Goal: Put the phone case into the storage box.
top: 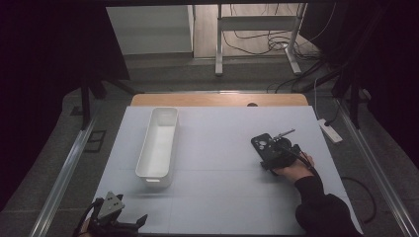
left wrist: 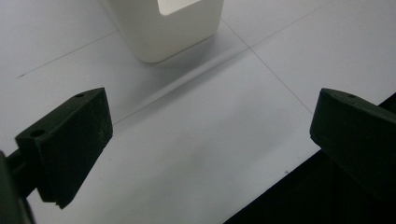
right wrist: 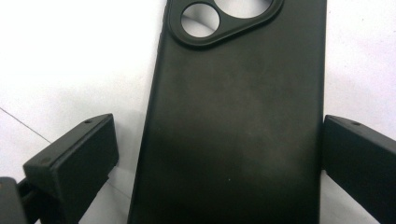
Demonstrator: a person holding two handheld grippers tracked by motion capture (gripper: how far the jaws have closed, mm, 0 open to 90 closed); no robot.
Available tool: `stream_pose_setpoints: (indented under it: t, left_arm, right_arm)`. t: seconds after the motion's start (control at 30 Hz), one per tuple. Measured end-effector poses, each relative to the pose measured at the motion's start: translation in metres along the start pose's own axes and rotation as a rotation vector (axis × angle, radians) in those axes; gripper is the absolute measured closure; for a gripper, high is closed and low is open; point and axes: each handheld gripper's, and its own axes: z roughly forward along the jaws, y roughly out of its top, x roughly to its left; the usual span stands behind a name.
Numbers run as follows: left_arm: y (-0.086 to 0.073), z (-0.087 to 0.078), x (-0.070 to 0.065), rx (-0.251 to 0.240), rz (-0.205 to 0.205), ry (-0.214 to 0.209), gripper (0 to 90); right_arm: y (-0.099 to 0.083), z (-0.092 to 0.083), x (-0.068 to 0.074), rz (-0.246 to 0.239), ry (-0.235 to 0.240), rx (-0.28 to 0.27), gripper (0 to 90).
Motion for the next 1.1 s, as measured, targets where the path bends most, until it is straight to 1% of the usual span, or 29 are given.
stream_pose_setpoints:
  t: [0.07,0.13,0.17,0.2,0.4,0.47,0.67,0.77,0.83,0.9,0.93,1.0,1.03,1.1]
  left_arm:
    - [0.0,0.0,0.0,0.001,0.002,0.001,0.3]
    - [0.0,0.0,0.001,0.001,0.001,0.0,0.3]
    - [0.0,0.0,0.001,0.001,0.001,0.0,0.3]
    - [0.0,0.0,0.001,0.002,0.002,-0.001,0.3]
    - [0.0,0.0,0.001,0.002,0.006,-0.008,0.0]
    - [0.0,0.0,0.0,0.0,0.013,-0.009,0.0]
    - [0.001,0.0,0.0,0.005,0.018,-0.022,0.0]
    - [0.002,0.001,0.003,0.014,0.014,-0.059,0.0]
    - [0.002,0.001,0.003,0.02,0.006,-0.071,0.0]
    - [0.003,0.002,0.004,0.023,0.006,-0.086,0.0]
    - [0.003,0.002,0.004,0.023,0.006,-0.086,0.0]
    - [0.004,0.003,0.004,0.032,0.014,-0.096,0.0]
    - [0.004,0.003,0.004,0.032,0.014,-0.096,0.0]
    - [0.006,0.003,0.004,0.016,0.021,-0.116,0.0]
  right_arm:
    - [0.001,-0.001,0.0,0.0,-0.002,0.006,1.5]
    - [0.001,-0.003,-0.001,0.005,0.0,0.008,8.8]
    - [0.001,-0.003,-0.001,0.005,0.0,0.008,8.8]
    - [0.001,-0.005,-0.001,0.01,0.001,0.008,11.0]
    - [0.002,-0.006,-0.002,0.025,-0.001,0.01,13.5]
    - [0.001,-0.007,-0.003,0.03,-0.001,0.008,14.0]
    - [0.001,-0.008,-0.004,0.032,0.0,-0.001,14.8]
    - [0.0,-0.012,-0.005,0.034,0.007,-0.019,15.0]
    - [0.0,-0.015,-0.004,0.028,0.012,-0.028,15.1]
    - [-0.001,-0.018,-0.003,0.021,0.013,-0.039,15.2]
    - [-0.001,-0.019,-0.003,0.013,0.014,-0.044,15.3]
    - [-0.001,-0.021,-0.002,0.006,0.016,-0.051,15.4]
    - [-0.001,-0.021,-0.002,0.006,0.016,-0.051,15.4]
    - [-0.002,-0.024,0.001,-0.008,0.017,-0.059,15.6]
